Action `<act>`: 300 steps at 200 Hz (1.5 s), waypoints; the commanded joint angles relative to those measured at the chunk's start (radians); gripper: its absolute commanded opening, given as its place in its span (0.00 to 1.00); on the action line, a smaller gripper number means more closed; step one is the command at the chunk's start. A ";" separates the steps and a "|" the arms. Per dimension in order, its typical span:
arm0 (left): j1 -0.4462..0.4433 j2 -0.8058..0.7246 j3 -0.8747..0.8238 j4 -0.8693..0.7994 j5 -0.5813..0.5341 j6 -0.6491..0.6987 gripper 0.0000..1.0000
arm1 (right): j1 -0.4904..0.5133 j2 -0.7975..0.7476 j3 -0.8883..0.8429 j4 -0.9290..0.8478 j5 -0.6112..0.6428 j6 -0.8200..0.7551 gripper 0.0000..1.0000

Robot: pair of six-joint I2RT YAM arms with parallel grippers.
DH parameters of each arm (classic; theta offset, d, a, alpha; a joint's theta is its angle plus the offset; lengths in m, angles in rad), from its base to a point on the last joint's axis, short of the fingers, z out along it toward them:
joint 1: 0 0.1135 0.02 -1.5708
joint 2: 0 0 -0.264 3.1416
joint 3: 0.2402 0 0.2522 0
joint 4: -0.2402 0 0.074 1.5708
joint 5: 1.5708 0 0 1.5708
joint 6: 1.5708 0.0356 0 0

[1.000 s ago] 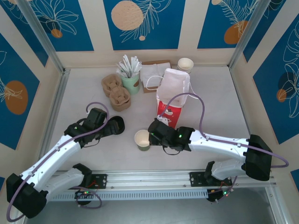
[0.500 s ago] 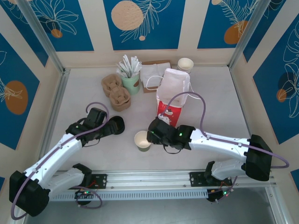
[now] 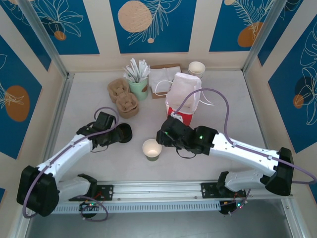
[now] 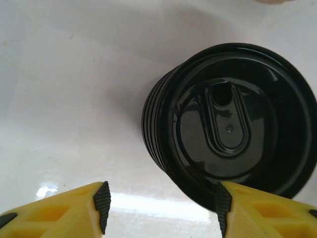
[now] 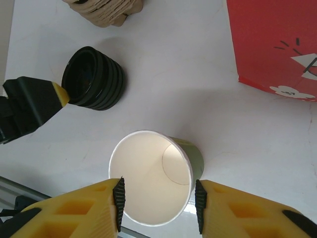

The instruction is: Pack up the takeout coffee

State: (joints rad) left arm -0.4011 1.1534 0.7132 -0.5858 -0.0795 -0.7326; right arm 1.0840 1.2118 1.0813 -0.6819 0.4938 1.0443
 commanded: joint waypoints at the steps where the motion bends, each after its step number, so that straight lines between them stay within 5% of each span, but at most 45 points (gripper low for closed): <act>1: 0.015 0.032 0.028 0.037 0.019 0.005 0.54 | -0.007 -0.023 0.035 -0.057 0.021 -0.012 0.44; 30: 0.017 0.072 0.045 0.053 0.021 0.011 0.47 | -0.014 -0.032 0.040 -0.060 0.021 -0.012 0.44; 111: 0.022 0.145 0.077 0.084 0.013 0.019 0.47 | -0.024 -0.039 0.049 -0.082 0.026 -0.010 0.44; 245: 0.023 0.163 0.123 0.045 -0.022 0.050 0.22 | -0.050 -0.052 0.042 -0.087 0.031 -0.018 0.44; 300: 0.024 0.207 0.135 0.044 -0.035 0.068 0.26 | -0.057 -0.060 0.037 -0.086 0.028 -0.022 0.44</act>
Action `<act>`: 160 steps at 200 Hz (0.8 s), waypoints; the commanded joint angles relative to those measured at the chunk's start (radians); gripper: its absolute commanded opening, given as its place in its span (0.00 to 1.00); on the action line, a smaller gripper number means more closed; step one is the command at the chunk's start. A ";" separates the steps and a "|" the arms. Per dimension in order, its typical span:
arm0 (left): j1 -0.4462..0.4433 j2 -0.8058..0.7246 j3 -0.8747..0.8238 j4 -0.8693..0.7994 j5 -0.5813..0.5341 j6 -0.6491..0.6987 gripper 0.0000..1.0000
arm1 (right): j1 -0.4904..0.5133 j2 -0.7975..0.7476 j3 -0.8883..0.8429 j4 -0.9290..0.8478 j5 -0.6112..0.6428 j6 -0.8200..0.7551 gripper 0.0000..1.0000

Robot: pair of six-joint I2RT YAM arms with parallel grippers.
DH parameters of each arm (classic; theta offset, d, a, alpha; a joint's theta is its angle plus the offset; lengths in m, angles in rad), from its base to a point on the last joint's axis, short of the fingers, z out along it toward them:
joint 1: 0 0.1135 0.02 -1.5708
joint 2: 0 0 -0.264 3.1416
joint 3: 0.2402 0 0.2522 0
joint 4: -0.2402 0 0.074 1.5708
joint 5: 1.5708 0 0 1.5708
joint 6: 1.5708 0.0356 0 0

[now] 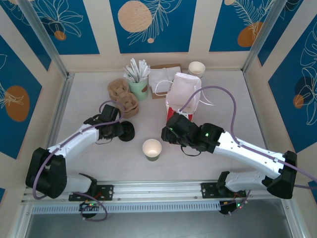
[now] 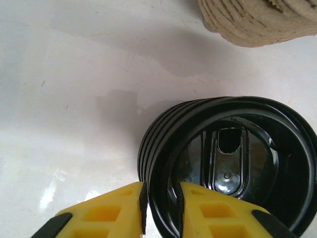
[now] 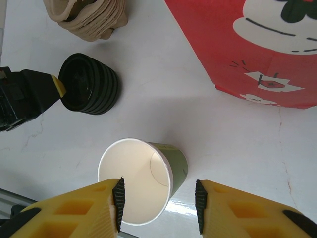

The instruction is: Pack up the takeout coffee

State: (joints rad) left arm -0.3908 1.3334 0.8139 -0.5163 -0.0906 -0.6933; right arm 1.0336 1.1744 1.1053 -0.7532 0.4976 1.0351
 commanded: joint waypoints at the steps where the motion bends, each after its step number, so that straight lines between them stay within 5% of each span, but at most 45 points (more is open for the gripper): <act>1: 0.013 0.028 0.035 -0.025 -0.025 0.029 0.26 | -0.006 -0.022 0.013 -0.014 0.024 -0.013 0.45; 160: -0.002 0.021 0.125 -0.125 -0.082 0.089 0.15 | -0.021 -0.036 0.002 0.006 0.011 -0.011 0.45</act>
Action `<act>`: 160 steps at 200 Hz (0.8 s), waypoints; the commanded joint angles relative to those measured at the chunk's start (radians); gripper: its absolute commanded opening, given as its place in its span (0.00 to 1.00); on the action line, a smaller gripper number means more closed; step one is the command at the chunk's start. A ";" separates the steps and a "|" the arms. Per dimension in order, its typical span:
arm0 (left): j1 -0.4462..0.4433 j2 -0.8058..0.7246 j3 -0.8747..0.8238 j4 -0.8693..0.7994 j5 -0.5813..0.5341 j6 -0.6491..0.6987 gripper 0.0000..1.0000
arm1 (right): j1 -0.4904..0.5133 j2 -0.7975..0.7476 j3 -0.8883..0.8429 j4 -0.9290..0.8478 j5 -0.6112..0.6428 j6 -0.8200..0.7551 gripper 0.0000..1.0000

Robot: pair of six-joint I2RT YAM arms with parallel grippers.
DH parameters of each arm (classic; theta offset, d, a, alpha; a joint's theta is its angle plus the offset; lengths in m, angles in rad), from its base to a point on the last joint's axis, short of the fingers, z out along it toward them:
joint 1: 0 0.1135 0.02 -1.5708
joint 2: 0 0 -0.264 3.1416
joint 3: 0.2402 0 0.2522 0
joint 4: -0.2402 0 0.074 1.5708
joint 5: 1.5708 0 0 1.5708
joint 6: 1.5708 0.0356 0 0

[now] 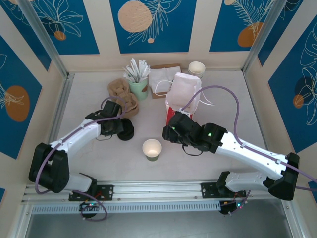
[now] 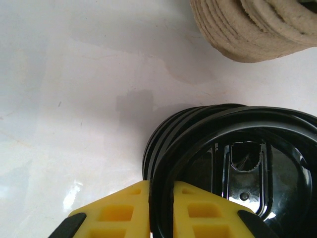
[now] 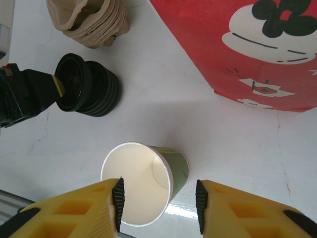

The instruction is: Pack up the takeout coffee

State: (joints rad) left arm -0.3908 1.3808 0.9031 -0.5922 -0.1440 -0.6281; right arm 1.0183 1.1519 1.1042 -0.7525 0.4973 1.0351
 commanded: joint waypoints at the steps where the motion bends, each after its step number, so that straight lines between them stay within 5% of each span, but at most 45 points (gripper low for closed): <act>1: -0.002 -0.026 0.036 -0.050 -0.028 0.025 0.15 | -0.006 -0.015 0.003 0.005 0.011 -0.011 0.45; 99: -0.047 -0.168 0.139 -0.213 0.016 0.048 0.12 | 0.017 0.003 0.076 0.075 -0.074 -0.007 0.45; 160: -0.172 -0.308 0.257 -0.391 -0.005 0.065 0.12 | 0.106 0.149 0.284 0.075 -0.095 -0.093 0.49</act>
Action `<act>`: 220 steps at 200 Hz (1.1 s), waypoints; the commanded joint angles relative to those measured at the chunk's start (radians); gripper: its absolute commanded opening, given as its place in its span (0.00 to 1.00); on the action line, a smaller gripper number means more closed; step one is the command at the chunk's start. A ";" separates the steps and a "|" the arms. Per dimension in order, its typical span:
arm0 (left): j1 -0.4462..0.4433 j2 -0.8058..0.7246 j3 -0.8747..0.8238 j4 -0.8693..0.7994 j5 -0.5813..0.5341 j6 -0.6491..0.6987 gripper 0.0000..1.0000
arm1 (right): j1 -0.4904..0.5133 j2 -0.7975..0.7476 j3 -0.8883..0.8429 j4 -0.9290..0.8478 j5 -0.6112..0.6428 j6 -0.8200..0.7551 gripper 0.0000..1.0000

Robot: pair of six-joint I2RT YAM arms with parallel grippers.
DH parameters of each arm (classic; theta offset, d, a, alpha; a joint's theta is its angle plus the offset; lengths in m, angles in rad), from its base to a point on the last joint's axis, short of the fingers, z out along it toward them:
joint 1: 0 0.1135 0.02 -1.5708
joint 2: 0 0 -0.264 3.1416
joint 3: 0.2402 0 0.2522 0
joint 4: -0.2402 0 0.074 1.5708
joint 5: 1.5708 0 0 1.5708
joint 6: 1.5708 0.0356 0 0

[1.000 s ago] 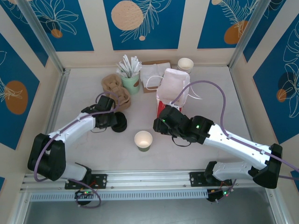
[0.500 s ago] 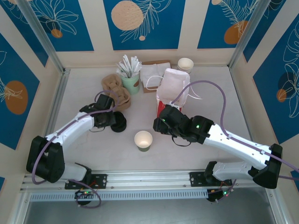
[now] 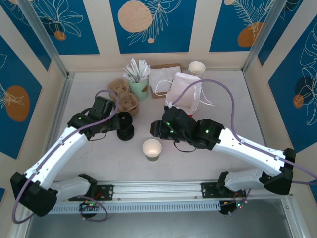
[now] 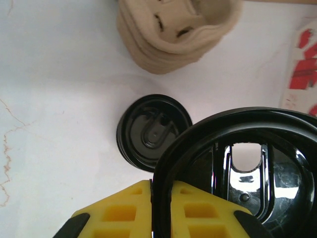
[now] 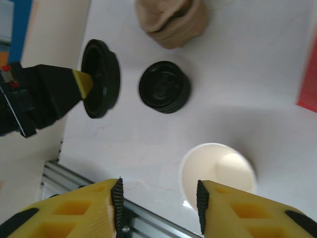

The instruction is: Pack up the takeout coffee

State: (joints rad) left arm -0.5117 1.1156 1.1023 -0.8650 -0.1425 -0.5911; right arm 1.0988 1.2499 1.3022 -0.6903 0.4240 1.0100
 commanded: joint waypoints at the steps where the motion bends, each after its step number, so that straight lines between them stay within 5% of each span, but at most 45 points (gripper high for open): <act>1: -0.054 -0.045 0.060 -0.120 -0.006 0.028 0.12 | 0.027 0.054 0.087 0.012 -0.021 -0.069 0.49; 50: -0.161 -0.101 0.123 -0.182 -0.028 -0.003 0.12 | 0.040 0.189 0.240 -0.024 -0.028 -0.128 0.56; 117: -0.200 -0.141 0.131 -0.203 -0.039 -0.024 0.12 | 0.048 0.333 0.380 -0.120 -0.044 -0.177 0.59; 187: -0.202 -0.142 0.133 -0.205 -0.028 -0.013 0.12 | 0.039 0.412 0.439 -0.157 -0.054 -0.184 0.39; 220: -0.200 -0.143 0.130 -0.200 -0.020 -0.009 0.12 | 0.029 0.438 0.466 -0.175 -0.062 -0.184 0.21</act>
State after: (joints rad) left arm -0.7036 0.9882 1.2057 -1.0409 -0.1623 -0.6025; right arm 1.1366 1.6661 1.7195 -0.8257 0.3729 0.8280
